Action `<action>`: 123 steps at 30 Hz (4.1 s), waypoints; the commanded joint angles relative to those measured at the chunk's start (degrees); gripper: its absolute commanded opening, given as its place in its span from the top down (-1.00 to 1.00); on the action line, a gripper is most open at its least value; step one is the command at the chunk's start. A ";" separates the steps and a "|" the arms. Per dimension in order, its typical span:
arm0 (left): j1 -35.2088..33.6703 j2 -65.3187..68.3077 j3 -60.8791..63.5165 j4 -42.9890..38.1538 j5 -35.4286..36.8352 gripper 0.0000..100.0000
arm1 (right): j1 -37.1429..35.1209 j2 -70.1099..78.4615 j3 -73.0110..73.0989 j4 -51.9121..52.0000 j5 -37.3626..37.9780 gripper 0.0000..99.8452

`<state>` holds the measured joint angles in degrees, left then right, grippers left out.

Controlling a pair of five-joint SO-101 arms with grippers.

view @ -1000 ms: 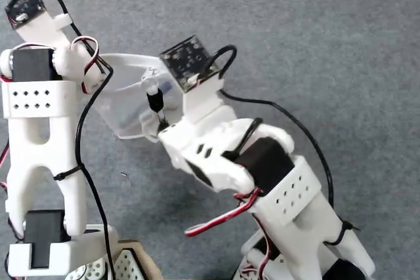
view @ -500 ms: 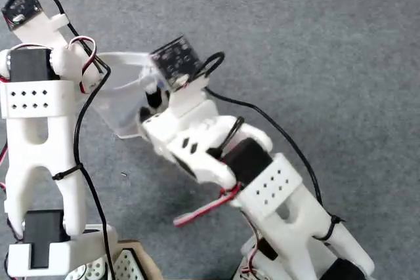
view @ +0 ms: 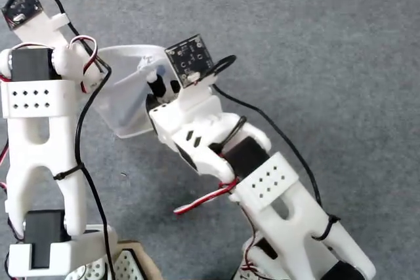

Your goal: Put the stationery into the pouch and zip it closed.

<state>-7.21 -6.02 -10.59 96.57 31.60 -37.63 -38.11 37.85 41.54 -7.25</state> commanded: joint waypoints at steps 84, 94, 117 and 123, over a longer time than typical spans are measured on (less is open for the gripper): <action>2.59 -24.00 -8.22 4.22 -23.38 0.53 | 2.46 -8.75 -8.40 5.98 5.54 0.98; -0.22 -35.16 -8.75 4.13 -23.56 0.53 | 2.64 -9.01 -8.84 5.98 5.54 0.98; -12.88 -35.78 -0.13 4.13 -23.12 0.53 | 4.04 -8.92 -26.95 6.42 5.54 0.98; -12.88 -35.78 1.80 4.13 -23.03 0.53 | 7.12 -8.75 -30.02 6.42 5.54 0.98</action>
<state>-19.60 -41.10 -8.84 100.44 7.87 -32.18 -46.29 12.26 48.13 -1.89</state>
